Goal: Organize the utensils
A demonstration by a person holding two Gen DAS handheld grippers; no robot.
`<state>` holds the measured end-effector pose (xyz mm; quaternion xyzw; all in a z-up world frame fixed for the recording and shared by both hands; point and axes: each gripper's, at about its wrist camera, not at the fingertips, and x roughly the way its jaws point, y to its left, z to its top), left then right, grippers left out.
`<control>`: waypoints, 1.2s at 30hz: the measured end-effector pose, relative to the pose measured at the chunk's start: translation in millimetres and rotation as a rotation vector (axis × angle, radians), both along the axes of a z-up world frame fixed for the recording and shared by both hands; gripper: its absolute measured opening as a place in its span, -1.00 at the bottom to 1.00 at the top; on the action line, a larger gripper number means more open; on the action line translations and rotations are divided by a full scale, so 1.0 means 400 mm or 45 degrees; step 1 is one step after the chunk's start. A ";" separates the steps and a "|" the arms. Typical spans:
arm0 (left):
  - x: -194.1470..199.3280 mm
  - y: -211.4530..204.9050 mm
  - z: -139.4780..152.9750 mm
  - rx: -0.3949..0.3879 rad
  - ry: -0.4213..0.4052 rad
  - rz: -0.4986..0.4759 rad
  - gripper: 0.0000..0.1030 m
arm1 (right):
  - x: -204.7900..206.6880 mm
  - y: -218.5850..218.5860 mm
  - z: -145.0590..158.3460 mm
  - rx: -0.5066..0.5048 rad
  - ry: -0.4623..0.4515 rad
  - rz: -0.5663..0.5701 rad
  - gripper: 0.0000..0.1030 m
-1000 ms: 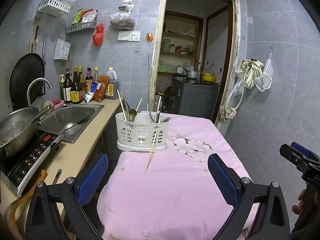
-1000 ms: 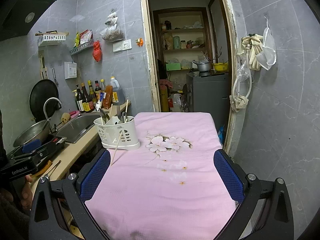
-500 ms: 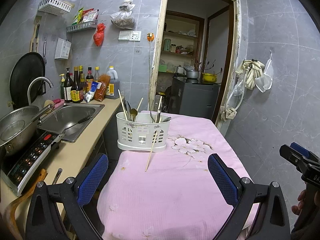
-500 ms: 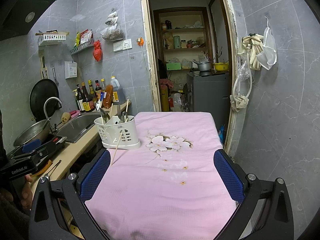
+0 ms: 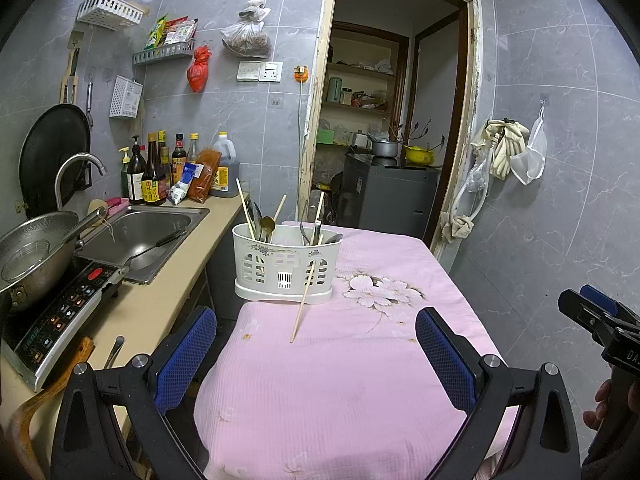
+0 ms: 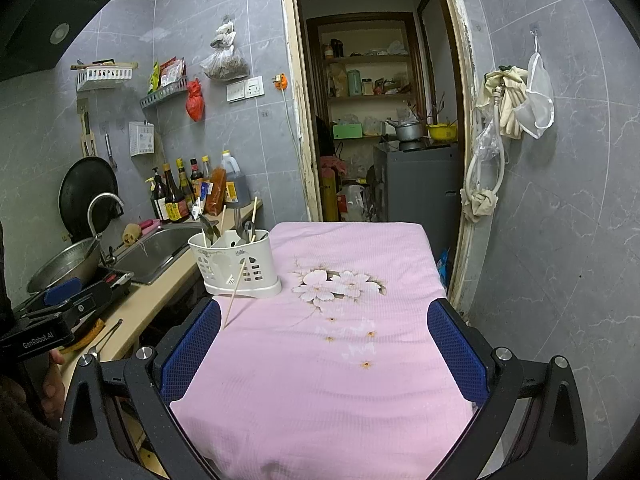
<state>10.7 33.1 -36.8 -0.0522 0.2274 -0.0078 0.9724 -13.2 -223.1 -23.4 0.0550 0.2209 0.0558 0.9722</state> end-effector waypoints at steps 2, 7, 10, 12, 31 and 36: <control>0.000 0.001 0.000 0.000 -0.001 0.001 0.95 | -0.001 0.001 0.001 -0.001 -0.001 0.000 0.97; 0.001 0.004 0.001 -0.001 0.001 -0.002 0.95 | 0.000 0.002 0.002 -0.001 0.000 0.001 0.97; 0.001 0.004 0.001 0.000 0.000 -0.002 0.95 | 0.000 0.003 0.003 -0.001 0.000 -0.001 0.97; 0.001 0.005 0.001 0.000 0.001 -0.002 0.95 | -0.001 0.004 0.003 -0.001 0.001 0.000 0.97; 0.003 0.009 0.003 -0.001 0.001 -0.003 0.95 | -0.002 0.008 0.006 -0.001 0.004 -0.002 0.97; 0.000 0.011 0.000 -0.007 0.008 -0.006 0.95 | -0.001 0.006 0.008 -0.001 0.005 -0.002 0.97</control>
